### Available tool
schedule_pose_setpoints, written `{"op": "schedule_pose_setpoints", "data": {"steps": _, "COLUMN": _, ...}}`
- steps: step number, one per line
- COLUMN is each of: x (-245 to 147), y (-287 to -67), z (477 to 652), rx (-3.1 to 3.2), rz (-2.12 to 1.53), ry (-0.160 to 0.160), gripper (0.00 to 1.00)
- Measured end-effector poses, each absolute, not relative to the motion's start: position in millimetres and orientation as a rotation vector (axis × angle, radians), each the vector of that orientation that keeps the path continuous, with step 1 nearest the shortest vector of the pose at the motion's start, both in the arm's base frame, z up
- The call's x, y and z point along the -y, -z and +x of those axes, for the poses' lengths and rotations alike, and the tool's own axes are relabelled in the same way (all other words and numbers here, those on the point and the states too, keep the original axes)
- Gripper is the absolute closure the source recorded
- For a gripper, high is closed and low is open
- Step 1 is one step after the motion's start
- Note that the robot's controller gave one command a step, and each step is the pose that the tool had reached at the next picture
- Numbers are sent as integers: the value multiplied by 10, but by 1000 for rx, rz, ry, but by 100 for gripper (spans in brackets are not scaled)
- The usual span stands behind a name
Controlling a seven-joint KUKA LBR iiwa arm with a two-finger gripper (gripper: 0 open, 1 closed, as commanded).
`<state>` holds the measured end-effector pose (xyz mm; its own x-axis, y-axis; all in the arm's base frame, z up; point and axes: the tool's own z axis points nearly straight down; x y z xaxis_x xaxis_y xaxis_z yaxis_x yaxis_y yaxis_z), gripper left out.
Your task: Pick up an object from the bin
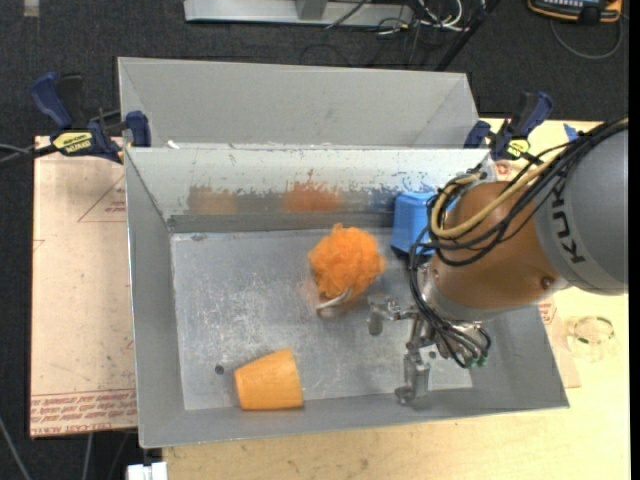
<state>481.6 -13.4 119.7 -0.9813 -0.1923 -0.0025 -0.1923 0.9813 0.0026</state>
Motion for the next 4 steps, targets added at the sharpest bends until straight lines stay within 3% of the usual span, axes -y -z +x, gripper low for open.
{"op": "schedule_pose_setpoints", "data": {"steps": 1, "x": 147, "y": -1209, "z": 4819, "rx": -3112, "rz": -432, "ry": 2, "gripper": 0}}
{"op": "schedule_pose_setpoints", "data": {"steps": 2, "x": -350, "y": -1256, "z": 5187, "rx": -3124, "rz": -312, "ry": -6, "gripper": 0}}
{"op": "schedule_pose_setpoints", "data": {"steps": 3, "x": -524, "y": -1654, "z": 5230, "rx": -3138, "rz": -97, "ry": 0, "gripper": 100}}
{"op": "schedule_pose_setpoints", "data": {"steps": 4, "x": -523, "y": -1654, "z": 5230, "rx": -3139, "rz": -95, "ry": 0, "gripper": 0}}
